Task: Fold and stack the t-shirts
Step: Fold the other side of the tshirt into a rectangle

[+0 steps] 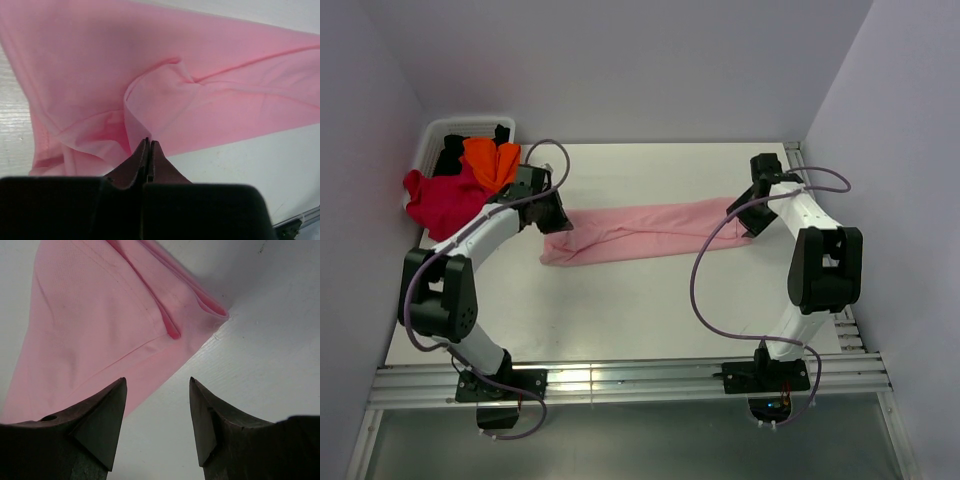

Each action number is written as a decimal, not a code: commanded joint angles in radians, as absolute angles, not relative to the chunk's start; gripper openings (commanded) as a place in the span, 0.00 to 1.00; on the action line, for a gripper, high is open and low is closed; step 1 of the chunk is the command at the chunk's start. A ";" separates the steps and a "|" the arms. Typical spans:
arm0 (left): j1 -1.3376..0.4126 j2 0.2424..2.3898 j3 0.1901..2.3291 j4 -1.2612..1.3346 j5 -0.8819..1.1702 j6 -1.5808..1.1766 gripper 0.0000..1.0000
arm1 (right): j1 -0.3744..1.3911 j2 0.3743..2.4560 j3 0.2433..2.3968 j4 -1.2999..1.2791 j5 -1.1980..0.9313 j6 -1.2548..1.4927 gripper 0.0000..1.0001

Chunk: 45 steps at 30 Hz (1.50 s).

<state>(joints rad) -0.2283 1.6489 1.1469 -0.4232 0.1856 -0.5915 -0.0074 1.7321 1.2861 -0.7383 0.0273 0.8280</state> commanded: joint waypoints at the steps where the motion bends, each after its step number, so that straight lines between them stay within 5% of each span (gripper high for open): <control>1: -0.268 1.537 1.192 -0.396 0.187 -0.508 0.00 | -0.015 1.674 1.273 -0.724 0.061 0.824 0.60; 7: -0.394 1.464 1.080 -0.457 0.123 -0.414 0.04 | -0.015 1.667 1.233 -0.704 0.049 0.841 0.60; 8: -0.419 1.456 1.048 -0.469 0.112 -0.410 0.10 | -0.015 1.667 1.227 -0.698 0.048 0.847 0.60; 9: -0.429 1.427 1.028 -0.482 0.094 -0.400 0.31 | -0.015 1.667 1.226 -0.696 0.049 0.850 0.60; 10: -0.437 1.408 1.008 -0.486 0.077 -0.406 0.42 | -0.014 1.667 1.226 -0.695 0.048 0.856 0.60; 18: -0.445 1.247 0.945 -0.468 -0.086 -0.422 0.72 | 0.030 1.701 1.330 -0.710 0.048 0.868 0.61; 26: -0.292 1.668 1.228 -0.433 -0.009 -0.459 0.57 | 0.087 1.787 1.525 -0.784 0.052 0.870 0.60; 30: -0.261 1.937 1.425 -0.504 0.052 -0.450 0.22 | 0.089 1.790 1.555 -0.807 0.060 0.859 0.60; 33: -0.261 2.046 1.558 -0.564 0.072 -0.448 0.11 | 0.084 1.787 1.563 -0.819 0.072 0.841 0.60; 45: -0.344 1.843 1.381 -0.563 0.104 -0.466 0.07 | 0.043 1.798 1.468 -0.758 0.048 0.859 0.59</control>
